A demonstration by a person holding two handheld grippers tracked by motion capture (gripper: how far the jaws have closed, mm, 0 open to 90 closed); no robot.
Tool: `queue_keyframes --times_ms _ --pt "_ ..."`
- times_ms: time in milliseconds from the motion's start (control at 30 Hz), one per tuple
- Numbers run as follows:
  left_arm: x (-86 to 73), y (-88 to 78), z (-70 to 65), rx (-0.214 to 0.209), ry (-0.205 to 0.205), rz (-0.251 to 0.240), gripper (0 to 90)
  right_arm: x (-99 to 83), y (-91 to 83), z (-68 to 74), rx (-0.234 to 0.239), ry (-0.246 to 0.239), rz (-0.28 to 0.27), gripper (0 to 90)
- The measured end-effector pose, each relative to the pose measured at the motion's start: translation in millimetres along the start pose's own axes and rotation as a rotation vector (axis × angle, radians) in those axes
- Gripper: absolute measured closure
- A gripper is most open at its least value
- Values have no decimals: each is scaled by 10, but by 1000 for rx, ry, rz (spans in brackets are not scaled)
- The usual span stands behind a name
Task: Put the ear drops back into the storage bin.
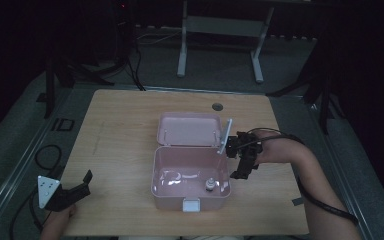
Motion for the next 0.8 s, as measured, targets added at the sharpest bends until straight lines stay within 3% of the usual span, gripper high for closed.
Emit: queue_keyframes --times_ms 167,333,400,800 --pt "-1 -1 1 0 2 1 10 -191 36 -49 1 20 -3 137" --pt "-1 -1 0 0 2 1 10 -468 164 -122 5 96 -27 138" --pt "-1 -2 0 0 3 2 10 -491 184 -131 4 105 -31 138" --pt "0 -2 -1 0 2 0 10 -883 693 -219 -31 239 -136 139"
Point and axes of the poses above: each handheld gripper's, and its own axes: y roughly forward along the jaws, x roughly out of its top, z roughly to its left, the point moved 8 cm from there along y, roughly forward along the jaws, and after that the axes turned 10 degrees about y, right-handed, at the moved point
